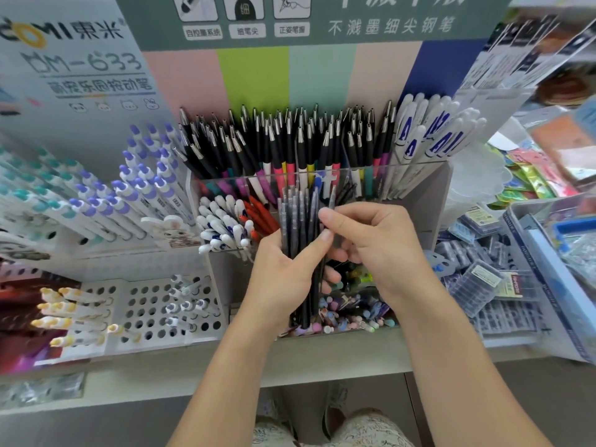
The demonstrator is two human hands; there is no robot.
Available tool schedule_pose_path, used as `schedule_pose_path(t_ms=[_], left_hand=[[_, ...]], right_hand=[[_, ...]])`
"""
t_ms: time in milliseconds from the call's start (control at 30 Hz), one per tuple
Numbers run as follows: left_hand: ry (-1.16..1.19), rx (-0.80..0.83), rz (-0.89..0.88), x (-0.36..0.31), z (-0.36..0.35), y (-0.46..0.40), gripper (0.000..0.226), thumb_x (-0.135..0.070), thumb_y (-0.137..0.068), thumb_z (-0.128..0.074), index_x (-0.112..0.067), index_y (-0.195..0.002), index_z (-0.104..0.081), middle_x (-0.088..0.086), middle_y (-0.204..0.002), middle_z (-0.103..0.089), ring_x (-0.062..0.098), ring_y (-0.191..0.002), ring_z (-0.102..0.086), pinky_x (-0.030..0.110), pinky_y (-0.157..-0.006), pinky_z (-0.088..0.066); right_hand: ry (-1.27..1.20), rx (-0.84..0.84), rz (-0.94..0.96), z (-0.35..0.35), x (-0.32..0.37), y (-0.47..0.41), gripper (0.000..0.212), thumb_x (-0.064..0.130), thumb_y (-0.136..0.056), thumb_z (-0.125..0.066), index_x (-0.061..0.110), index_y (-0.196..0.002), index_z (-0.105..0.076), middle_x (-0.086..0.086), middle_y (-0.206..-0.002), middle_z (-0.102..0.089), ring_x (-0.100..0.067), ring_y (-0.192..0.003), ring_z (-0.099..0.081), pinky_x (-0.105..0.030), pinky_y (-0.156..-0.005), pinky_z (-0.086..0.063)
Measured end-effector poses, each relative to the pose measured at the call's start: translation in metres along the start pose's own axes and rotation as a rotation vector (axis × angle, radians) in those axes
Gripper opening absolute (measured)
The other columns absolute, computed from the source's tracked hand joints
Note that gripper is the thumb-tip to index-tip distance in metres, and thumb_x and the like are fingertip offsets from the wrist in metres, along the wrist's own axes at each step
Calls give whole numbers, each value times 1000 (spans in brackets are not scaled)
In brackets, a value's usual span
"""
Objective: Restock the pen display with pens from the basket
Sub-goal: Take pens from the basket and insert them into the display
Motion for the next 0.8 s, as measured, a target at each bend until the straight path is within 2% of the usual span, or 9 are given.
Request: schedule_pose_path(t_ms=[67, 133, 233, 333, 433, 500, 567, 667, 800], left_hand=[[98, -69, 55, 4, 2, 1, 16, -22, -98, -62, -10, -108, -68, 11, -83, -76, 26, -68, -73, 32, -56, -56], [102, -135, 63, 6, 7, 1, 13, -20, -99, -62, -12, -107, -67, 11, -84, -77, 27, -70, -75, 34, -59, -58], [-8, -175, -20, 1, 11, 1, 8, -20, -99, -62, -13, -99, -66, 7, -71, -70, 21, -55, -66, 31, -55, -54], [-82, -216, -60, -1, 17, 1, 8, -20, -98, -63, -14, -94, -66, -1, -57, -59, 16, -48, -55, 30, -52, -51], [-57, -199, -29, 1, 18, -1, 6, -21, -97, -64, -16, -93, -67, 0, -58, -56, 17, -48, -51, 32, -53, -48], [-10, -176, 8, 5, 17, -1, 10, -23, -97, -65, -16, -90, -66, 2, -58, -55, 18, -48, -49, 31, -52, -45], [64, -144, 60, 10, 14, -1, 17, -28, -96, -65, -12, -94, -65, 2, -59, -54, 18, -49, -46, 29, -49, -41], [167, -102, 142, 16, 9, 0, 27, -31, -96, -64, -8, -109, -65, 1, -61, -52, 16, -49, -44, 25, -46, -38], [232, -71, 207, 22, 6, 1, 21, -31, -98, -61, -14, -108, -69, 0, -64, -53, 13, -50, -45, 22, -45, -39]], right_hand=[[-27, -80, -9, 8, 1, -1, 16, 17, -89, -74, 1, -87, -76, -10, -59, -56, -11, -45, -48, -19, -42, -40], [-85, -139, 55, 18, 10, -3, 11, 18, -89, -74, 8, -90, -77, -5, -67, -64, -11, -54, -53, -19, -46, -43], [-133, -279, 258, 40, 36, 0, 9, 16, -93, -72, 8, -90, -75, -1, -69, -67, -15, -57, -57, -22, -49, -48], [22, -406, 412, 52, 48, 5, 6, 13, -94, -72, 10, -90, -74, 4, -69, -69, -16, -60, -65, -26, -52, -54], [191, -411, 426, 46, 35, 4, 5, 13, -92, -74, 17, -95, -76, 4, -79, -74, -18, -70, -71, -29, -59, -59], [296, -403, 448, 40, 25, 2, 11, 13, -90, -76, 22, -97, -75, 8, -82, -75, -13, -76, -72, -29, -68, -60], [364, -416, 444, 37, 17, -1, 17, 13, -86, -79, 24, -98, -74, 12, -83, -74, -6, -78, -71, -24, -73, -59], [409, -419, 379, 35, 4, -10, 14, 13, -81, -84, 17, -90, -74, 9, -78, -72, -3, -73, -69, -20, -71, -57], [494, -416, 361, 30, -3, -18, 7, 14, -81, -84, 14, -82, -76, 8, -73, -70, -6, -68, -66, -24, -69, -56]])
Point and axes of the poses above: each hand's wrist, its own y-axis away from the middle knuckle, its own z-axis out of the back of the hand, x = y × z, the point moved 9 cm from there along -y, towards the middle knuckle
